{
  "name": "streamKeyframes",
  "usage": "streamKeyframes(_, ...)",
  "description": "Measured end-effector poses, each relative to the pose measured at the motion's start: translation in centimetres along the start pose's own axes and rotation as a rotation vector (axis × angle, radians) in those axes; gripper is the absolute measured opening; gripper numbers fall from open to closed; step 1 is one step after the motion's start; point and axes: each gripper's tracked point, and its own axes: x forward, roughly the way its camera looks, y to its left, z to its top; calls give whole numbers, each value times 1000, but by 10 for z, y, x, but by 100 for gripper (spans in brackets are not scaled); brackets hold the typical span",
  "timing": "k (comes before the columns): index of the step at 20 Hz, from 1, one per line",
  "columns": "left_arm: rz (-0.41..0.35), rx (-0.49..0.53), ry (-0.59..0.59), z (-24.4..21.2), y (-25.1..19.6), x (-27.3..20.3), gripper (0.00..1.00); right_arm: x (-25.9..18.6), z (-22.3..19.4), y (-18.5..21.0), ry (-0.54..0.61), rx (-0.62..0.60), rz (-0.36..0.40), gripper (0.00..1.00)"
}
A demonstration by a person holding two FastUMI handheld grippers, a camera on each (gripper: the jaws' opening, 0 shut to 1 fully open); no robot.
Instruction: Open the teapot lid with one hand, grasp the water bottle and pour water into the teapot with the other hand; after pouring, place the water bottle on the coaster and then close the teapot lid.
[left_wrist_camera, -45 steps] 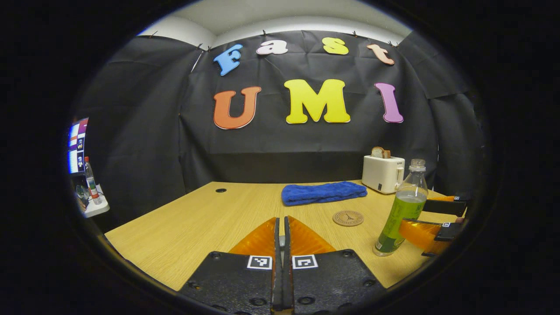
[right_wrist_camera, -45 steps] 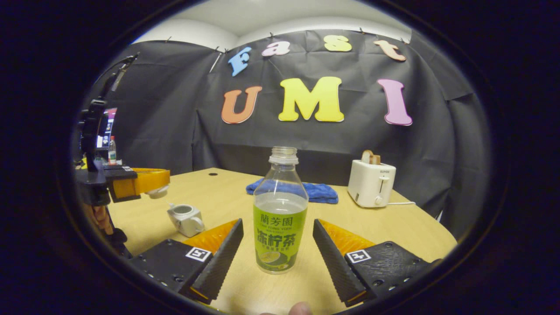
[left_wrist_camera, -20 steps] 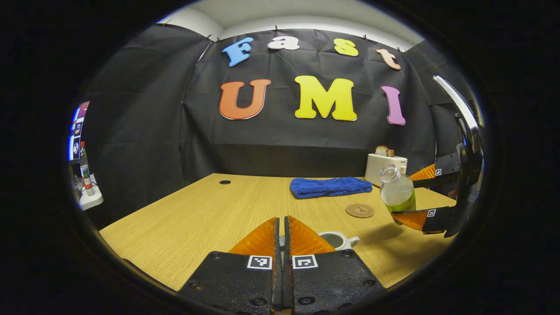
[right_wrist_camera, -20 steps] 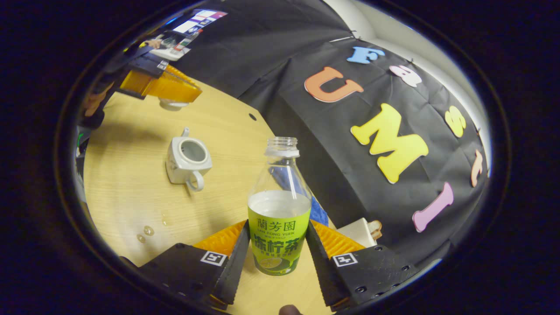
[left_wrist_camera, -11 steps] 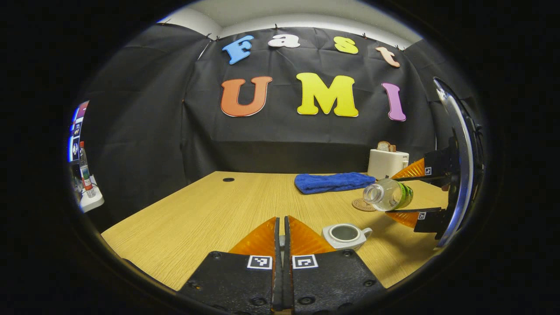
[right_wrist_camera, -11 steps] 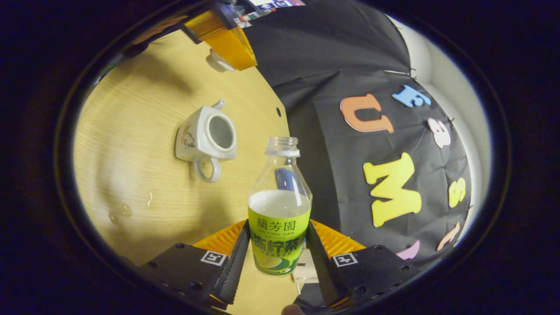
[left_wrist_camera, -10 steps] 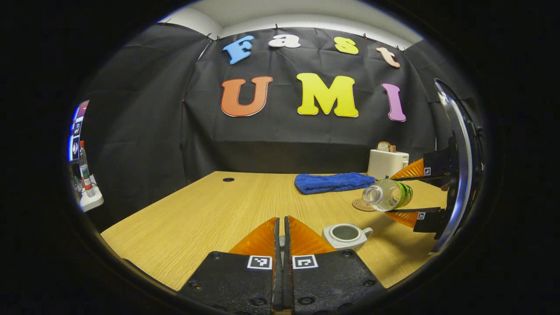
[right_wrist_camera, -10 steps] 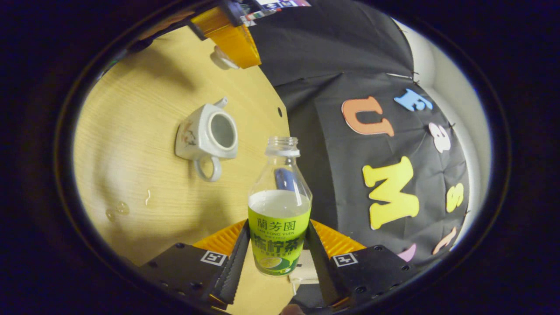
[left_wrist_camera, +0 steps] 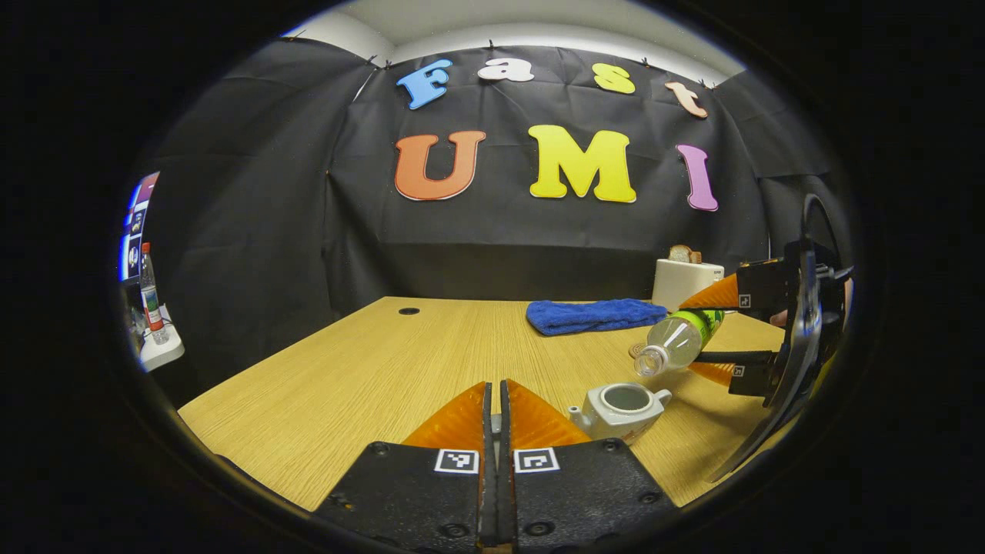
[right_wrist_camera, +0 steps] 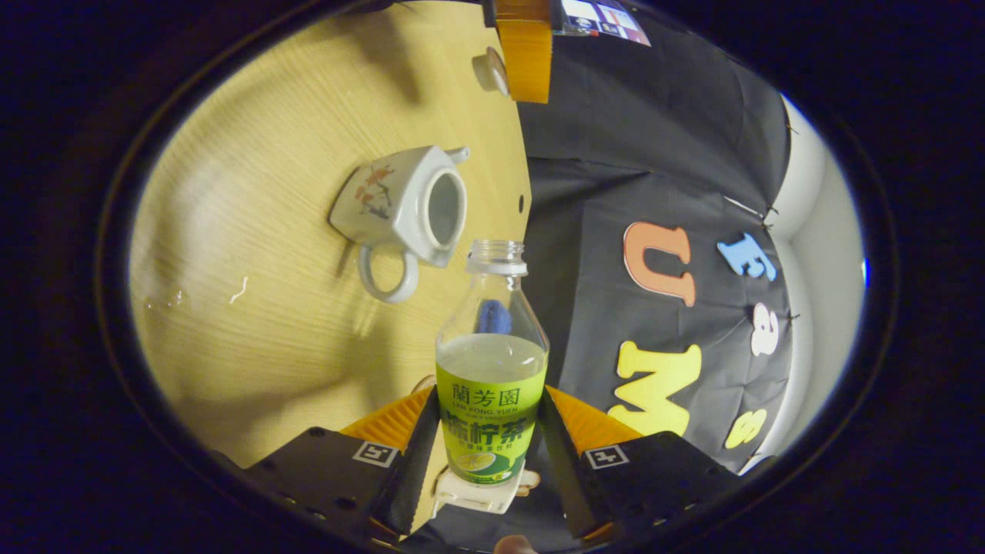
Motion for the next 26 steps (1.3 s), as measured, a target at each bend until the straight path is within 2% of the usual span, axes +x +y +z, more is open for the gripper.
streamKeyframes(2,4,0,2,-1,1,-1,3,0,2,-3,-10,-56,-18,75)
streamKeyframes(6,4,2,6,-2,2,-1,3,-3,9,-15,-26,-152,-74,73)
streamKeyframes(11,7,2,13,-4,4,-2,3,0,13,-25,-35,-227,-89,75)
streamKeyframes(26,5,-6,17,-7,8,-2,3,-8,20,-42,-51,-356,-158,74)
